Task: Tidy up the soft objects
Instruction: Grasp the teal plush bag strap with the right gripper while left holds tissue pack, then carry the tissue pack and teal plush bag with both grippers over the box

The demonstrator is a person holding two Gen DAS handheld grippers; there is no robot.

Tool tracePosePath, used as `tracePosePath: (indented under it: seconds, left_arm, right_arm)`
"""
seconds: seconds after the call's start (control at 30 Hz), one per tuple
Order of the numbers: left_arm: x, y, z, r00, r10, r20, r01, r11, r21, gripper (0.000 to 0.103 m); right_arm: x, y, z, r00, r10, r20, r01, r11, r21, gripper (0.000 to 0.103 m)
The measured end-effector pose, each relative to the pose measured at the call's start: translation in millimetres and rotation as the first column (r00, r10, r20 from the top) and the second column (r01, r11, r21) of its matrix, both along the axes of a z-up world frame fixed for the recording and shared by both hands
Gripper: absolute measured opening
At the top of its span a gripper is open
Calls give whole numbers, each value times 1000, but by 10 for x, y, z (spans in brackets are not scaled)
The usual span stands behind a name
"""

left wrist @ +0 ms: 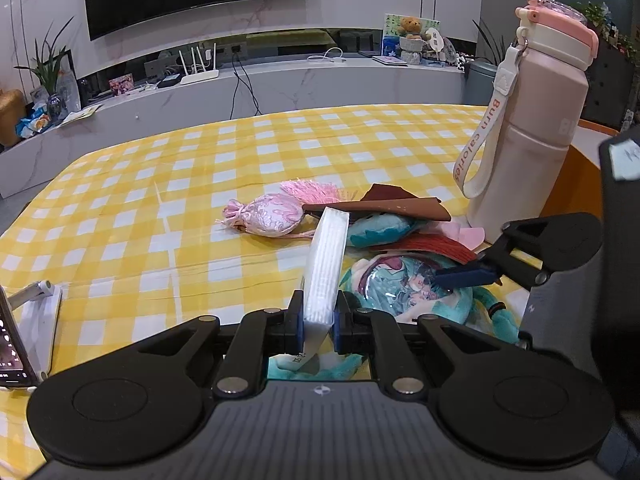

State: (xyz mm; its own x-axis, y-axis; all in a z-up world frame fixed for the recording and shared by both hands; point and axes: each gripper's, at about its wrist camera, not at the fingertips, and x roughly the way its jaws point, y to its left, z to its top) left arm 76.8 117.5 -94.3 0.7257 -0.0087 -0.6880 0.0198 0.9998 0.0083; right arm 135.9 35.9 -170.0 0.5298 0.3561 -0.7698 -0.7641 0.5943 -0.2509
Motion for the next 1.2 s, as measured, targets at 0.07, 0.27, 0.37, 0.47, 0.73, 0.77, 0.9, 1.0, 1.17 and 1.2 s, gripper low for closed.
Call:
tracePosePath:
  seconds: [0.07,0.27,0.37,0.47,0.73,0.77,0.9,1.0,1.17,1.2]
  left_arm:
    - [-2,-4,1,1000,2,2,-2,1000,2,14]
    - [-27,14,51,1000,21,8,-21,1000,-8,14]
    - [-58,19,99,999,31,20,-31,1000,-4,14]
    - [-80,17,149,999,45,28,-45,999,-8,14]
    - [-171,50,336,995,86,48,-85,996,-24,14]
    - [-180,48,354,995,89,49,-88,996,-26,14]
    - [-238,22,453,994,95,62,-93,995,-37,14]
    - [-273,-19,547,993,86,79,-83,995,-48,14]
    - [-355,-128,726,992,61,114,-53,996,-73,14]
    - [-369,-160,757,991,57,120,-48,996,-72,14]
  right_arm:
    - [-67,13,4,999,35,31,-35,999,-5,49]
    - [-158,13,83,995,75,67,-75,997,-8,28]
    - [-191,-26,201,994,71,84,-74,997,26,13]
    - [-207,-74,334,993,60,97,-66,996,59,10]
    - [-89,-375,755,999,-36,4,34,972,234,7]
    - [-67,-411,796,999,-47,-12,48,966,255,7]
    - [-33,-582,1009,993,-86,-85,111,927,358,7]
    - [-9,-716,1170,986,-98,-134,147,890,431,7]
    - [-36,-992,1417,971,-113,-210,210,819,533,7]
    - [-41,-1062,1457,967,-114,-229,225,800,556,7]
